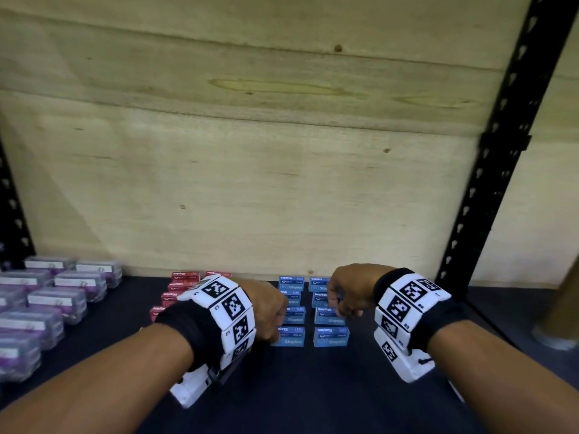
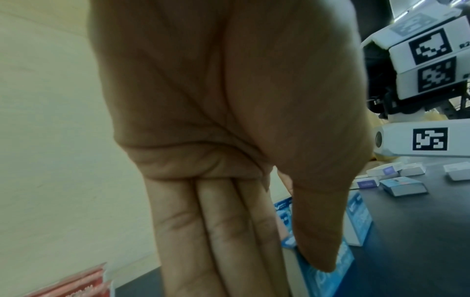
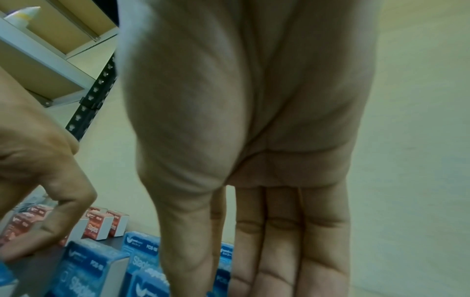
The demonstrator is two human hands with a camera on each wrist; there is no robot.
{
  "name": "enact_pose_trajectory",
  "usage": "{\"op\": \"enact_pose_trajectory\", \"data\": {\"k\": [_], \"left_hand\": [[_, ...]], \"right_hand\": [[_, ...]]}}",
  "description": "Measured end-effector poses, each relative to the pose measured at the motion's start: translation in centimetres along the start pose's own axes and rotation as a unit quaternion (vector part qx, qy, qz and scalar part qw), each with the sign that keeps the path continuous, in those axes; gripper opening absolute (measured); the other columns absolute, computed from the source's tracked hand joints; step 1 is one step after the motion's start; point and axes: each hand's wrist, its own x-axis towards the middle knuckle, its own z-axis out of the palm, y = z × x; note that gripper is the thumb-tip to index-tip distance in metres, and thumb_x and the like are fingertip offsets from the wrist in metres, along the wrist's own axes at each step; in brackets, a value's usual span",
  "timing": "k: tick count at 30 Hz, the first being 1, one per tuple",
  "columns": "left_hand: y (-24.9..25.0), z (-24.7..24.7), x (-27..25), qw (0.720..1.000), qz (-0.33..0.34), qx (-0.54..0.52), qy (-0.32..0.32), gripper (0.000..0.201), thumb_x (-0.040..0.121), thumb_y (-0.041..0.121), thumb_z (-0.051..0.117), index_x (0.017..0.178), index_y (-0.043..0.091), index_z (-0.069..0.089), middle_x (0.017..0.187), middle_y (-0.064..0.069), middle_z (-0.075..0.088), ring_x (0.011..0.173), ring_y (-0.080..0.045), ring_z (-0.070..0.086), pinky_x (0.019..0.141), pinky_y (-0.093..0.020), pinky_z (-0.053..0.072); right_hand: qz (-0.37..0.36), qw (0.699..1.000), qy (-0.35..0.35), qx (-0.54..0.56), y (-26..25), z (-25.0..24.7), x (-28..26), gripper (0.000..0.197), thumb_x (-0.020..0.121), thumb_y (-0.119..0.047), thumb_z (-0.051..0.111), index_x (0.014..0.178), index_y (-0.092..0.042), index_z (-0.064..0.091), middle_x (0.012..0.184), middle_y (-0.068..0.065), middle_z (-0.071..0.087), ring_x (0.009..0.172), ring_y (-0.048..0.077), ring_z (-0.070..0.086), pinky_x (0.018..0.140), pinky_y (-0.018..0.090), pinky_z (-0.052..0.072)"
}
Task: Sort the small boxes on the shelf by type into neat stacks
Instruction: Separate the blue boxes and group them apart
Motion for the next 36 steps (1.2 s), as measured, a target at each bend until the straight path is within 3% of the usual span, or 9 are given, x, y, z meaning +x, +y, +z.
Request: {"op": "enact_pose_trajectory", "data": {"k": [6,9,13,15,19,26,29,32,36], "left_hand": [[-0.1,0.1,0.0,1.0,0.005,-0.005,-0.003,0.031,0.098,0.03,0.056,0.119,0.007,0.057,0.097,0.002,0.06,0.051,0.001,0.046,0.047,-0.013,0.04],[-0.1,0.1,-0.1,1.0,-0.007,-0.029,-0.011,0.027,0.096,0.034,0.059,0.106,0.01,0.054,0.09,0.0,0.057,0.053,-0.004,0.047,0.052,-0.018,0.04],[-0.6,-0.2,-0.7,0.998,-0.03,-0.061,-0.003,0.035,0.092,0.042,0.063,0.107,0.011,0.055,0.072,0.003,0.061,0.059,-0.011,0.053,0.061,-0.026,0.045],[-0.6,-0.7,-1.1,0.996,-0.033,-0.083,0.014,0.034,0.092,0.042,0.062,0.109,0.015,0.053,0.079,0.002,0.072,0.062,-0.014,0.061,0.066,-0.028,0.049],[1.2,-2.2,-1.5,0.995,0.003,-0.079,0.06,0.026,0.094,0.041,0.06,0.105,0.018,0.059,0.083,0.003,0.076,0.053,-0.006,0.062,0.058,-0.021,0.049],[7.7,-2.2,0.3,0.991,0.097,-0.034,0.08,0.023,0.092,0.043,0.059,0.102,0.023,0.063,0.073,0.009,0.065,0.059,-0.006,0.058,0.073,-0.028,0.05],[10.1,-1.5,1.9,0.988,0.122,-0.004,0.092,0.025,0.092,0.045,0.059,0.105,0.024,0.064,0.087,0.011,0.062,0.073,-0.01,0.057,0.075,-0.028,0.046],[11.9,-0.6,3.7,0.988,0.117,0.016,0.101,0.032,0.09,0.052,0.057,0.112,0.029,0.063,0.112,0.005,0.063,0.102,-0.019,0.06,0.085,-0.034,0.05],[13.5,0.0,5.4,0.988,0.105,0.034,0.109,0.044,0.089,0.06,0.052,0.119,0.027,0.06,0.121,-0.002,0.059,0.108,-0.025,0.058,0.083,-0.034,0.047]], "right_hand": [[0.005,1.0,0.003,0.006,0.3,0.2,0.3,0.025,0.093,-0.016,0.065,0.117,-0.012,0.066,0.08,-0.009,0.061,0.059,0.0,0.049,0.062,0.017,0.04],[0.006,1.0,0.012,0.002,0.6,-0.1,0.0,0.026,0.093,-0.022,0.066,0.119,-0.017,0.064,0.067,-0.013,0.051,0.059,0.001,0.046,0.061,0.016,0.037],[0.013,1.0,0.022,-0.001,1.9,-0.5,-1.0,0.024,0.092,-0.028,0.067,0.115,-0.02,0.064,0.067,-0.013,0.053,0.06,0.002,0.05,0.059,0.017,0.038],[0.032,0.999,0.023,0.003,3.1,-0.7,-1.5,0.024,0.091,-0.033,0.068,0.113,-0.022,0.065,0.066,-0.011,0.056,0.061,0.007,0.054,0.06,0.021,0.042],[0.07,0.997,0.031,0.005,6.1,-0.5,-3.1,0.024,0.087,-0.034,0.072,0.109,-0.025,0.068,0.07,-0.013,0.058,0.064,0.01,0.058,0.06,0.021,0.045],[0.135,0.99,0.017,0.034,11.0,1.5,-7.0,0.022,0.086,-0.023,0.072,0.108,-0.022,0.07,0.063,-0.01,0.057,0.052,0.006,0.051,0.045,0.014,0.039],[0.15,0.988,0.024,0.038,12.9,2.8,-8.1,0.022,0.083,-0.027,0.074,0.105,-0.025,0.071,0.073,-0.009,0.061,0.058,0.008,0.054,0.05,0.014,0.045],[0.163,0.986,0.028,0.008,14.9,3.8,-9.0,0.023,0.081,-0.03,0.076,0.103,-0.027,0.071,0.095,-0.007,0.069,0.082,0.012,0.061,0.079,0.025,0.051],[0.183,0.983,0.026,0.006,16.4,4.3,-10.0,0.027,0.086,-0.025,0.073,0.112,-0.018,0.071,0.113,-0.002,0.069,0.093,0.015,0.059,0.078,0.023,0.044]]}}
